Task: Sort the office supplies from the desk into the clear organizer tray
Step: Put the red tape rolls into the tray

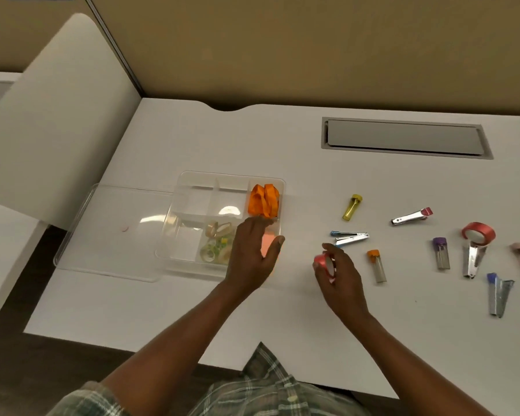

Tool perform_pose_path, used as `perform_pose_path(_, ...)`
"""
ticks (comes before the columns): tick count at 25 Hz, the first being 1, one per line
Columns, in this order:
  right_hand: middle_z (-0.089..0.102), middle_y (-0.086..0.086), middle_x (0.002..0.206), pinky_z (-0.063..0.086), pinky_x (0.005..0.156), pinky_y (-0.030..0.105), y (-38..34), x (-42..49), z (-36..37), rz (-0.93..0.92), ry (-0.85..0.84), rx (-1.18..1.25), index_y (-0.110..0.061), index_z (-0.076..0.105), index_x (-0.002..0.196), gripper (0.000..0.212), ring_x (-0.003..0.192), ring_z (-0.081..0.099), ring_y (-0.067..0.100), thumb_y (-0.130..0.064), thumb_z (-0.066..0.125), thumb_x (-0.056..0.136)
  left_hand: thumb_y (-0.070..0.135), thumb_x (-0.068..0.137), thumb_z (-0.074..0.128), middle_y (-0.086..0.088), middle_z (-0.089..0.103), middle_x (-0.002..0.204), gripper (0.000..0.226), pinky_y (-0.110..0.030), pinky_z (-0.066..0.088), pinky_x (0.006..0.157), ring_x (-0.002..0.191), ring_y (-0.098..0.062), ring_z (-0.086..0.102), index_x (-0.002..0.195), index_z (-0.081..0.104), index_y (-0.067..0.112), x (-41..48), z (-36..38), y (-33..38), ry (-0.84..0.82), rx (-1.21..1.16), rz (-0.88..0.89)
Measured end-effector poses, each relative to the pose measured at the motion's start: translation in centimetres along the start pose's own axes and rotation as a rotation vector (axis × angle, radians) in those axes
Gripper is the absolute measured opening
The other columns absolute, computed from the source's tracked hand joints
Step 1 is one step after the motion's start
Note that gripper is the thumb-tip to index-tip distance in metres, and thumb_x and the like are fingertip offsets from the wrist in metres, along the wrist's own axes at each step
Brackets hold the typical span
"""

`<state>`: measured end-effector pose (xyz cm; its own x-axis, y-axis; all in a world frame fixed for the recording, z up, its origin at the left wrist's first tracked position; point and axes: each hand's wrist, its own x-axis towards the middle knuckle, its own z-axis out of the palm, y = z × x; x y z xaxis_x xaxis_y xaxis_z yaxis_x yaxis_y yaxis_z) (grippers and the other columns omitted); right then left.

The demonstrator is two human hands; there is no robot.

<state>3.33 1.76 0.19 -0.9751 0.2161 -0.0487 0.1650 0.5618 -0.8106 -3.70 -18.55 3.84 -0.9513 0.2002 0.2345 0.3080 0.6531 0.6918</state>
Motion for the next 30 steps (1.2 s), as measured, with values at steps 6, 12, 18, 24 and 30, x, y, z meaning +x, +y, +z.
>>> perform_pose_path(6, 0.056, -0.005, 0.139, 0.052, 0.097, 0.023, -3.9, -0.3, -1.7, -0.115, -0.004, 0.103, -0.022, 0.047, 0.142, 0.051, 0.124, 0.055, 0.007, -0.029, 0.064, 0.095, 0.068, 0.092, 0.041, 0.004, 0.077, 0.100, 0.051, -0.031, 0.057, 0.077, 0.092, -0.013, 0.074, 0.108, 0.066, 0.026, 0.0, 4.5, 7.3, -0.353, -0.948, -0.955)
perform_pose_path(12, 0.046, -0.015, 0.147, 0.038, 0.098, 0.004, -0.8, -0.5, -5.6, -0.198, -0.090, -0.023, -0.032, 0.036, 0.148, 0.056, 0.129, 0.039, -0.015, -0.044, 0.054, 0.096, 0.054, 0.095, 0.051, -0.014, 0.077, 0.091, 0.049, -0.036, 0.059, 0.068, 0.081, -0.028, 0.075, 0.111, 0.069, 0.010, 0.3, 8.3, 8.9, -0.369, -0.981, -1.119)
perform_pose_path(18, 0.058, 0.006, 0.134, 0.045, 0.104, 0.034, 7.4, 3.4, -13.3, -0.122, 0.138, -0.278, -0.010, 0.053, 0.135, 0.050, 0.125, 0.053, 0.021, -0.032, 0.065, 0.092, 0.050, 0.097, 0.051, -0.019, 0.073, 0.082, 0.049, -0.032, 0.055, 0.054, 0.059, -0.026, 0.066, 0.104, 0.067, 0.005, 0.6, 12.0, 11.1, -0.382, -0.911, -1.166)
perform_pose_path(24, 0.046, 0.017, 0.146, 0.045, 0.101, 0.050, 14.3, 9.8, -23.1, 0.223, 0.316, -0.489, -0.008, 0.048, 0.141, 0.055, 0.132, 0.043, 0.037, -0.023, 0.063, 0.089, 0.047, 0.099, 0.048, -0.021, 0.070, 0.084, 0.051, -0.033, 0.050, 0.052, 0.057, -0.026, 0.063, 0.106, 0.066, 0.001, 0.8, 14.8, 13.5, -0.385, -0.896, -1.159)
perform_pose_path(30, 0.059, 0.021, 0.120, 0.047, 0.090, 0.046, 17.7, 13.5, -25.7, 0.394, 0.102, -0.575, -0.004, 0.054, 0.125, 0.034, 0.115, 0.055, 0.041, -0.021, 0.040, 0.099, 0.047, 0.099, 0.048, -0.023, 0.070, 0.091, 0.048, -0.033, 0.051, 0.053, 0.061, -0.027, 0.064, 0.107, 0.066, 0.003, 0.6, 16.3, 15.4, -0.358, -0.881, -1.188)
